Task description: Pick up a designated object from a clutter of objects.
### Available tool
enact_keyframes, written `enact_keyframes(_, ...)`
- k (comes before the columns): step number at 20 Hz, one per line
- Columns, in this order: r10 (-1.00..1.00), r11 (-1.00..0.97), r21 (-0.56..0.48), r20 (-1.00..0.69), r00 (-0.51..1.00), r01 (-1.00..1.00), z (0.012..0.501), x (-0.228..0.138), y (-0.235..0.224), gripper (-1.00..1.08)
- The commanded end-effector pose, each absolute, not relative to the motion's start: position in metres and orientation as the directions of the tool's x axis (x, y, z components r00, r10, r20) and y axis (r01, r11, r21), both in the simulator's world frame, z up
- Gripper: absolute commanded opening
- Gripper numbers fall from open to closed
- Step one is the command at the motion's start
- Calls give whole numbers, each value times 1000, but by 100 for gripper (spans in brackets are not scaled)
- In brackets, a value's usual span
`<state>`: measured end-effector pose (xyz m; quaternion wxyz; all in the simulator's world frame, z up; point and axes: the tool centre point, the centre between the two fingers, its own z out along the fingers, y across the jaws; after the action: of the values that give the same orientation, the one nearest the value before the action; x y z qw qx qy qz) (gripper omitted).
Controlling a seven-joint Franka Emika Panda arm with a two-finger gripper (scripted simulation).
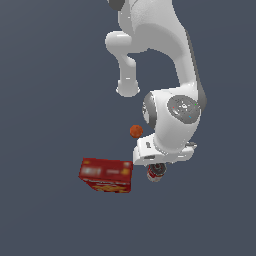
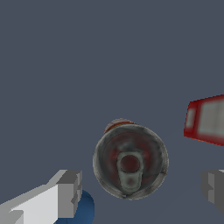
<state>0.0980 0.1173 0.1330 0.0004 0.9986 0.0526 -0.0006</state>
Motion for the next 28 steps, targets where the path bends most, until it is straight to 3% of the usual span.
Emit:
enact_keyframes(1, 107, -994, 0, 0, 994, 107, 128, 100, 120, 100)
enact_keyframes(22, 108, -994, 0, 0, 994, 108, 77, 100, 121, 100)
enact_keyframes(23, 108, -994, 0, 0, 994, 108, 77, 100, 121, -100)
enact_keyframes(28, 108, -994, 0, 0, 994, 108, 77, 100, 121, -100)
